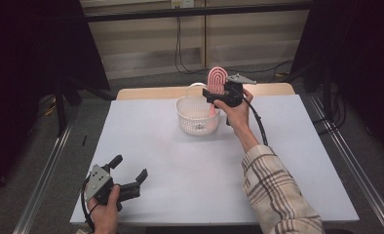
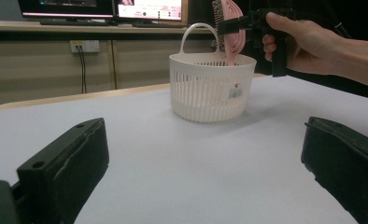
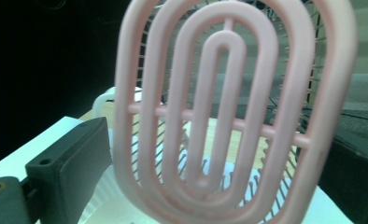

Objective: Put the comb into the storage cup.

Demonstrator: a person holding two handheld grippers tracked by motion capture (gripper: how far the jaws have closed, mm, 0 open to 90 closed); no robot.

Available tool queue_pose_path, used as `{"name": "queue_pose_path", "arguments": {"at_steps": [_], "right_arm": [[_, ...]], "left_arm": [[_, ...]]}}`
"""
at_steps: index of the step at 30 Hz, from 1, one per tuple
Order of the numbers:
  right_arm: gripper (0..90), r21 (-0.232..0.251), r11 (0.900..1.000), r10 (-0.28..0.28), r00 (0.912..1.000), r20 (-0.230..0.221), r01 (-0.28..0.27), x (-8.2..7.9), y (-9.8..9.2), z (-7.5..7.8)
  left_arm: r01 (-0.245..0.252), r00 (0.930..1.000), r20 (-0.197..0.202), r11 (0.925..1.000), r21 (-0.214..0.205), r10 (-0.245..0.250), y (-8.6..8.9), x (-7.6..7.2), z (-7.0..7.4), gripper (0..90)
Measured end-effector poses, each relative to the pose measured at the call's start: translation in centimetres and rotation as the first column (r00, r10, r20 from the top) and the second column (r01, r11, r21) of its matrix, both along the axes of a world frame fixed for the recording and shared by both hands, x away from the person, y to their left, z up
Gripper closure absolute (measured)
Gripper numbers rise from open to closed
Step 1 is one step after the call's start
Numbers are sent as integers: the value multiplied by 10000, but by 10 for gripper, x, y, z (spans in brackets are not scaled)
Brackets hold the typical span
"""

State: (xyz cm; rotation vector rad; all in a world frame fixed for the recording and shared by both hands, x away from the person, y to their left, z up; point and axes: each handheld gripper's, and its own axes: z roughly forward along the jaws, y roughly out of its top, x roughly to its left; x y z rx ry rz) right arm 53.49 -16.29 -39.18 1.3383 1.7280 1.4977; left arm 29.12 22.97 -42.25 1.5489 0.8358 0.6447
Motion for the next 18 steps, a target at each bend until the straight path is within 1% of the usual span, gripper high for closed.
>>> {"name": "queue_pose_path", "arguments": {"at_steps": [2,8,11,18], "right_arm": [[26,-47,10000,3,10000,19,-3,-2,0,1],[23,-170,9999,11,9998,207,-8,-7,-4,6],[21,-123,9999,-64,9996,265,68,-8,-7,8],[22,-216,9997,-97,9993,372,105,-14,-11,7]], "left_arm": [[5,10000,-22,10000,-71,-5,0,0,0,11],[-12,10000,-22,10000,-58,12,0,0,0,11],[-25,10000,0,10000,-35,25,0,0,0,11],[-47,10000,-3,10000,-59,47,0,0,0,11]]}}
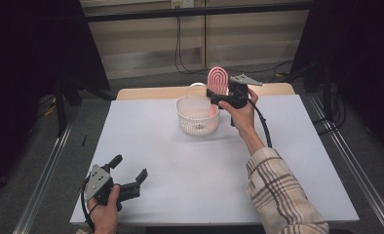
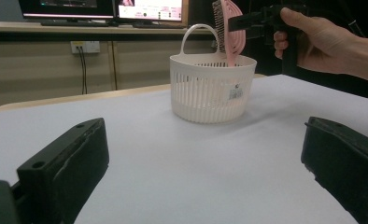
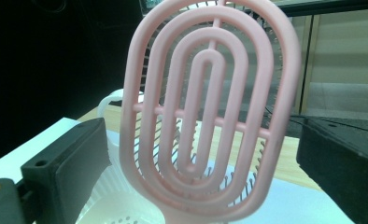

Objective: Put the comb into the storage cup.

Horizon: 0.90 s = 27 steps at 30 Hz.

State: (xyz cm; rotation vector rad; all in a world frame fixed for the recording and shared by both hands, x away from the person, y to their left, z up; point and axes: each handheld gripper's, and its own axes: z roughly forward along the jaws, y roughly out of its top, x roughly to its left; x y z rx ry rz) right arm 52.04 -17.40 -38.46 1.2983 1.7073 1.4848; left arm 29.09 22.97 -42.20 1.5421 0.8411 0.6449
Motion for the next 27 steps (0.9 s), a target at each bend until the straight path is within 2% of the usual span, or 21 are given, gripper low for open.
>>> {"name": "queue_pose_path", "arguments": {"at_steps": [2,6,8,11,18,27], "right_arm": [[23,-93,10000,20,10000,79,-19,-2,0,1],[22,-260,9997,7,9994,334,2,-6,-2,6],[20,-212,9998,27,9992,395,-19,-8,-2,9],[18,-397,9992,98,9985,541,-76,-12,-3,12],[18,-480,9988,58,9979,641,-27,-20,-8,14],[1,-955,9953,-96,9963,849,177,-28,-12,16]], "left_arm": [[-66,10000,67,10000,50,66,1,0,0,12],[-99,9999,-39,9999,-28,99,0,1,0,12],[-130,9999,100,9999,51,130,1,0,1,12],[-224,9997,71,9997,-74,225,3,1,0,12],[-387,9992,97,9992,63,386,1,2,1,13],[-487,9988,106,9988,30,487,3,2,0,13]]}}
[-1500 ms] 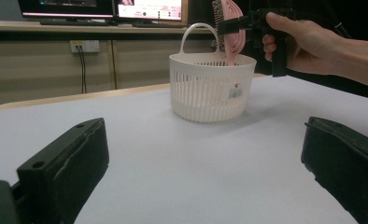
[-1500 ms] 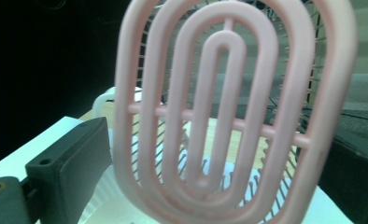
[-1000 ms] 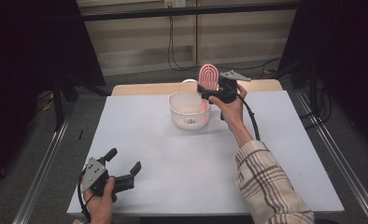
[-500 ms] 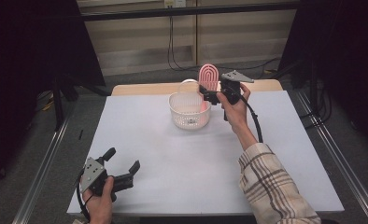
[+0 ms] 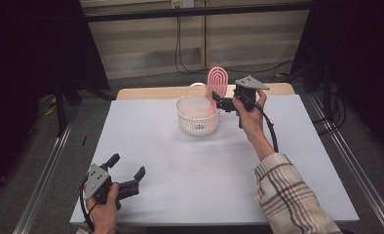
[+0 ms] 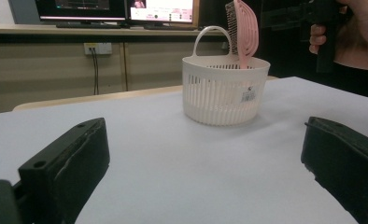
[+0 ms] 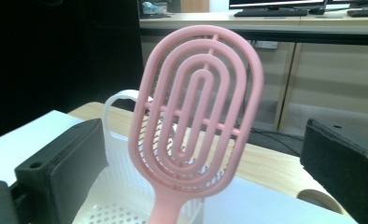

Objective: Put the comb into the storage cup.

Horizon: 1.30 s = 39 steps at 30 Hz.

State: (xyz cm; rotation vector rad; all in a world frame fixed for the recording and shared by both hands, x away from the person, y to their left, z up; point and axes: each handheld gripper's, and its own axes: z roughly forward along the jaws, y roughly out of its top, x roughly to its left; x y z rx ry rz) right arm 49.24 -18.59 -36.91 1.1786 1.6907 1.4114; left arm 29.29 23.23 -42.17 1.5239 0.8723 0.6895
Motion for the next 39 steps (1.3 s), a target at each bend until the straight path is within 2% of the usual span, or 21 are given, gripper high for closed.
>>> {"name": "queue_pose_path", "arguments": {"at_steps": [3,9,18,30,39], "right_arm": [[0,-197,9998,-93,9999,105,95,-3,-2,0],[0,-114,9998,-149,9999,-49,148,-9,-6,-4],[0,-107,9996,-254,9992,309,257,-19,-10,-5],[0,-266,9989,-360,9966,741,381,-36,-15,-7],[0,-390,9984,-374,9962,784,406,-52,-26,-7]], "left_arm": [[-70,10000,31,10000,21,69,1,0,0,13],[-163,9999,52,9998,-73,163,3,-1,0,12],[-282,9993,234,9996,-22,282,5,-3,2,12],[-254,9995,205,9997,9,254,5,-4,2,11],[-266,9995,147,9996,18,265,4,-4,2,10]]}}
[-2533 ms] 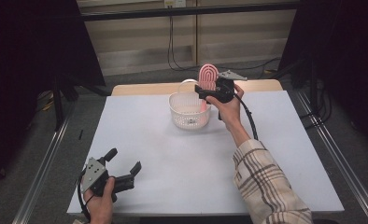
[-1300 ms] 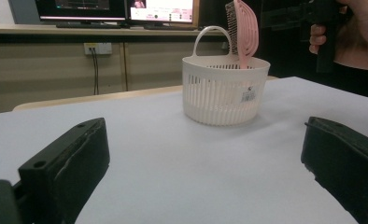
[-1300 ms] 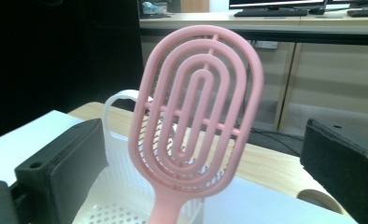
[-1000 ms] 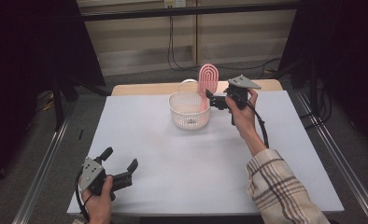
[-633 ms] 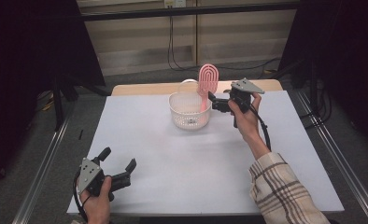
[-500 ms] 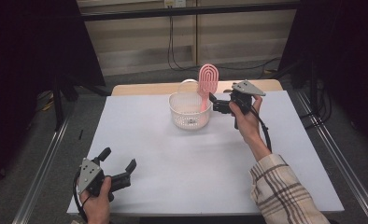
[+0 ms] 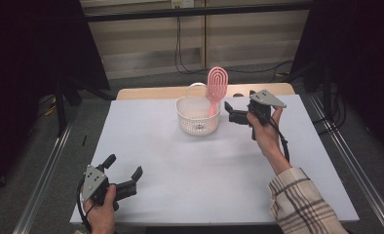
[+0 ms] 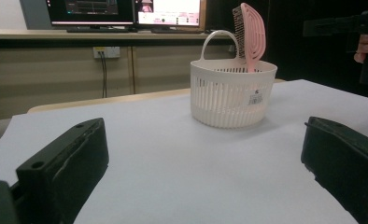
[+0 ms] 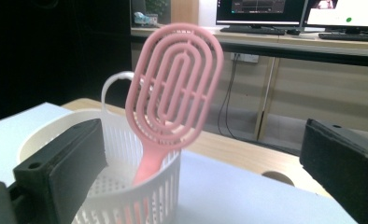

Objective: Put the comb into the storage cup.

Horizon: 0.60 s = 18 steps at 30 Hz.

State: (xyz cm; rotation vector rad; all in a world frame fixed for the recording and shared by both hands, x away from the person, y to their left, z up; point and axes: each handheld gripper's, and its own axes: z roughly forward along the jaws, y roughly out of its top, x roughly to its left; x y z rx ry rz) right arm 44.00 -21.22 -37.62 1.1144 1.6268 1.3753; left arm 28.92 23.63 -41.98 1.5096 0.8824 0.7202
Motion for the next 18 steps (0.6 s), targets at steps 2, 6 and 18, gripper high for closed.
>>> {"name": "queue_pose_path", "arguments": {"at_steps": [2,6,18], "right_arm": [[0,-76,10000,-23,10000,-25,23,-4,-2,-1],[0,-199,9997,-144,9998,136,146,-12,-5,-1],[0,-235,9993,-283,9995,152,287,-34,-19,1]], "left_arm": [[19,10000,33,10000,24,-19,0,-1,0,10],[15,10000,-19,10000,-5,-15,0,-1,0,10],[87,10000,-31,10000,38,-87,0,-1,-1,10]]}}
